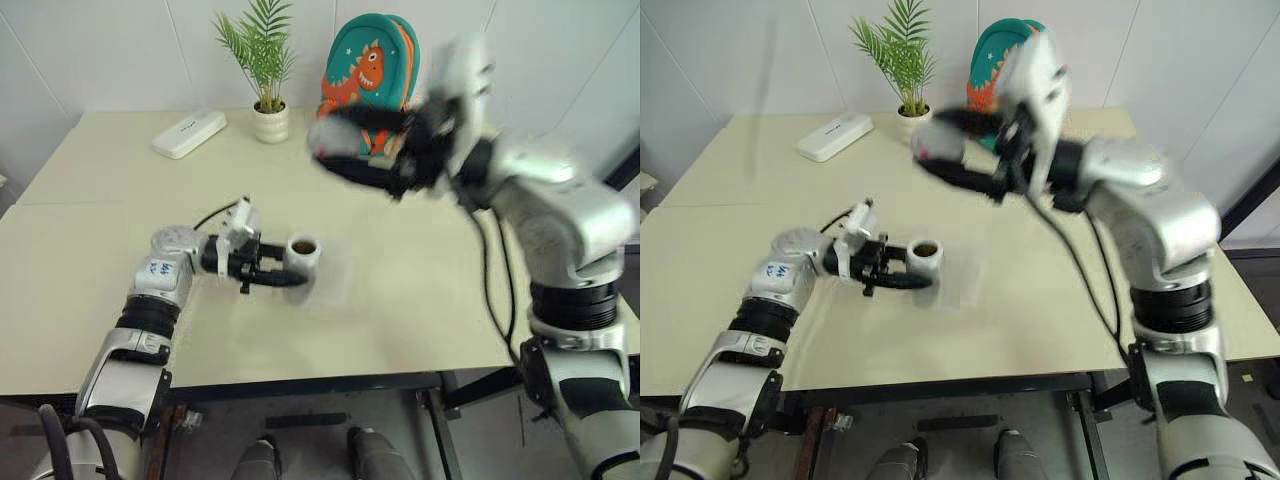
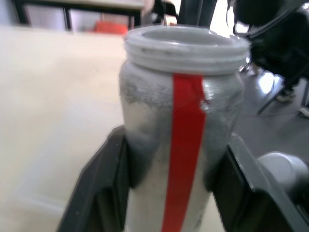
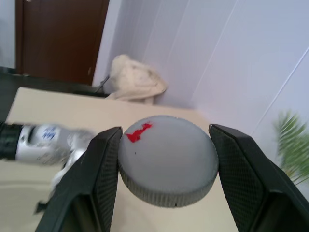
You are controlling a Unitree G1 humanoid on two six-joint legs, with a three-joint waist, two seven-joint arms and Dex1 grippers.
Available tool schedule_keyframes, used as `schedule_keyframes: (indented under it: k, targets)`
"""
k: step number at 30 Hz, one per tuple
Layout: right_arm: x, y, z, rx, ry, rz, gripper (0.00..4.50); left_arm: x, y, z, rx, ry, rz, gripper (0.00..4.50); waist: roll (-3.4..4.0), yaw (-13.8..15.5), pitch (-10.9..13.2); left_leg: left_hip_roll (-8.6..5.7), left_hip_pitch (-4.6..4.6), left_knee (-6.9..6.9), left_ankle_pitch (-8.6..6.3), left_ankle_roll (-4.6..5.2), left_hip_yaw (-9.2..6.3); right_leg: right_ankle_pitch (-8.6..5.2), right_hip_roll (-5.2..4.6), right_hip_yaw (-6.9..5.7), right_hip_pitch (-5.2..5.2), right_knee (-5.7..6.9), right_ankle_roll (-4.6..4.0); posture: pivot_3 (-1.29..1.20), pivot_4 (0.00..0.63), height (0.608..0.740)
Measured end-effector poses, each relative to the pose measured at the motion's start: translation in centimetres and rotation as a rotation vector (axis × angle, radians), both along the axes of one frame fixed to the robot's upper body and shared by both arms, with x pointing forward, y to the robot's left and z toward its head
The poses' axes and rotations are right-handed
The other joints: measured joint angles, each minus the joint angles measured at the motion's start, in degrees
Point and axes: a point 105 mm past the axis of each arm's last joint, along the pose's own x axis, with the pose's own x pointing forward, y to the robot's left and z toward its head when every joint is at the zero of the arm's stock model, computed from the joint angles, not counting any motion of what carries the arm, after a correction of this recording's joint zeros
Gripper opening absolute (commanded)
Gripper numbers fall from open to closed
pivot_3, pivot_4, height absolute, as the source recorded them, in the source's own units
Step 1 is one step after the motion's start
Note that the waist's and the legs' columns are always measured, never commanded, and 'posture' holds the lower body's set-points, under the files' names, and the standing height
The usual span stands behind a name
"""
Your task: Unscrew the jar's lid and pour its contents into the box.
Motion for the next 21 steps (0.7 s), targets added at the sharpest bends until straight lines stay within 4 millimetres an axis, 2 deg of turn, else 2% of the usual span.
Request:
schedule_keyframes:
  k: [5,10,15,18,21]
  targets:
    - [0.0,0.5,-0.6,-0.003,0.01,0.018,2.54,0.1,-0.5,0.0,0.006,0.002,-0.007,1.88,0.0,-0.1,0.0,0.0,-0.01,0.06,0.0,0.0,0.12,-0.16,0.02,0.17,-0.02,0.0,-0.32,0.0,0.15,0.74]
    - [0.4,-0.1,-1.6,-0.017,0.03,-0.019,2.54,0.7,-0.4,1.4,-0.066,-0.013,0.045,1.88,-0.01,0.0,0.0,0.0,-0.03,0.06,-0.02,0.01,0.1,-0.06,0.03,0.16,-0.04,0.02,-0.11,0.0,0.15,0.74]
    - [2.0,-2.5,-3.1,-0.038,0.069,-0.164,2.54,1.0,-0.2,4.7,-0.143,-0.086,0.073,1.88,-0.01,0.1,0.0,0.0,-0.04,0.06,-0.06,0.01,0.11,-0.01,0.03,0.17,-0.03,-0.02,-0.02,0.0,0.15,0.74]
    - [3.0,-4.2,-4.5,-0.058,0.105,-0.263,2.54,0.9,-0.3,5.8,-0.162,-0.11,0.075,1.88,-0.01,0.0,0.0,0.0,-0.03,0.06,-0.08,0.02,0.13,-0.02,0.03,0.18,-0.03,-0.02,-0.01,0.0,0.15,0.74]
    - [4.2,-7.4,-7.8,-0.079,0.209,-0.421,2.54,0.8,-0.1,6.8,-0.18,-0.137,0.088,1.88,-0.02,0.2,0.0,0.0,-0.04,0.05,-0.11,0.02,0.12,-0.04,0.04,0.2,-0.03,-0.02,0.04,0.0,0.15,0.74]
